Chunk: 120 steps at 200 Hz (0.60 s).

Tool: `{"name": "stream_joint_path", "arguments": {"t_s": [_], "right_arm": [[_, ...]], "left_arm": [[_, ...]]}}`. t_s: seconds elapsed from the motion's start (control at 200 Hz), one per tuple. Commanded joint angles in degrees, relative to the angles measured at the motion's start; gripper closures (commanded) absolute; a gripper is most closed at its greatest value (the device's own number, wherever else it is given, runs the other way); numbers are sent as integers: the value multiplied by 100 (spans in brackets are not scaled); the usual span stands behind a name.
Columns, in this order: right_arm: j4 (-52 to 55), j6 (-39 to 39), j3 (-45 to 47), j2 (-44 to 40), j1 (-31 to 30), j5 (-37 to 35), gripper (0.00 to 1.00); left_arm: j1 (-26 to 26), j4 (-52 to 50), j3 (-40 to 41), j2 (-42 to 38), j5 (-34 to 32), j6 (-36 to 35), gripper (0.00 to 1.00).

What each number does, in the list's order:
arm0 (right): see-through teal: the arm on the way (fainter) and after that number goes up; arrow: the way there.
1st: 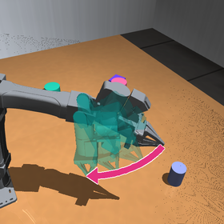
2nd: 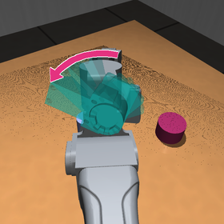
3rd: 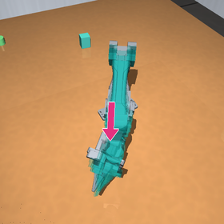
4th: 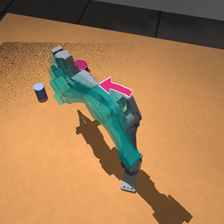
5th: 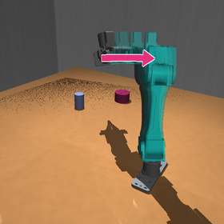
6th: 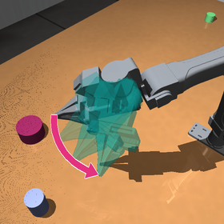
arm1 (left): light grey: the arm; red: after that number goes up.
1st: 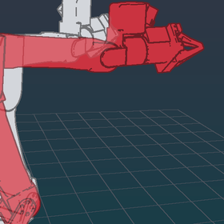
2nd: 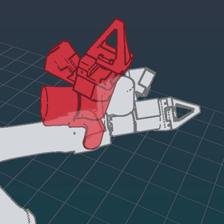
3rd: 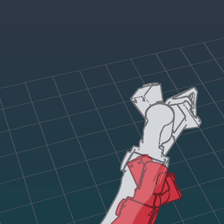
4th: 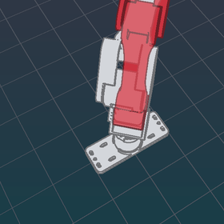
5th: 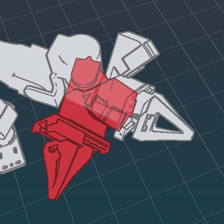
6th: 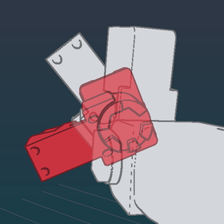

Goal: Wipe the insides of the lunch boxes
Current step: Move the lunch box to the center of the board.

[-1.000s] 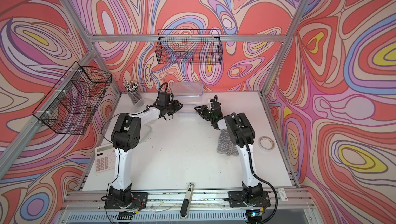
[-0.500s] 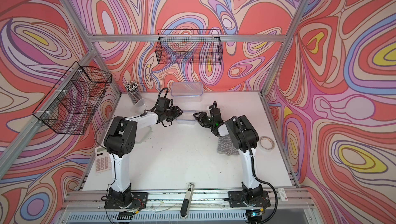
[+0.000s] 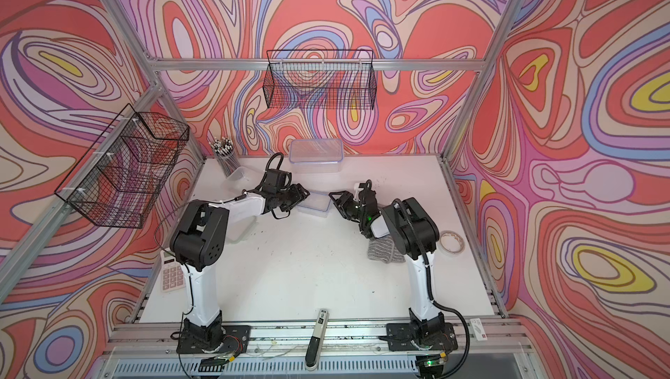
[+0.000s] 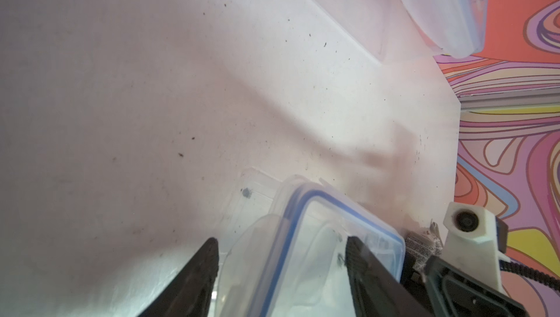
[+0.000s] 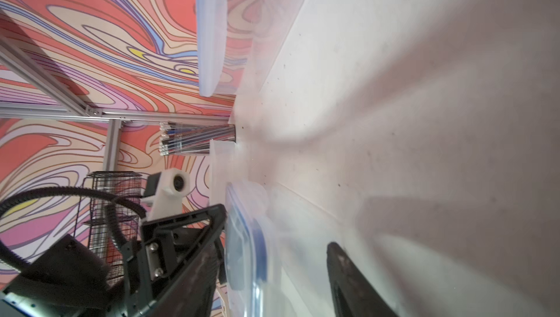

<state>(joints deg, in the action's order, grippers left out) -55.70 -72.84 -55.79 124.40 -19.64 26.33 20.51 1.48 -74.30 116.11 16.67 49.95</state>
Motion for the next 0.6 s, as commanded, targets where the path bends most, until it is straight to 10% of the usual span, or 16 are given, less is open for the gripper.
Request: {"name": "stream_joint_path", "arguments": {"t_s": [0.0, 0.421, 0.596], "right_arm": [[-568, -383, 7, -22, -17, -230, 45], [297, 47, 153, -536, -21, -319, 40], [995, 435, 243, -940, -22, -408, 34]], "left_arm": [[73, -256, 242, -139, -97, 175, 32], [202, -114, 780, -636, -248, 962, 26], [276, 56, 1120, -1026, -309, 1225, 8]]}}
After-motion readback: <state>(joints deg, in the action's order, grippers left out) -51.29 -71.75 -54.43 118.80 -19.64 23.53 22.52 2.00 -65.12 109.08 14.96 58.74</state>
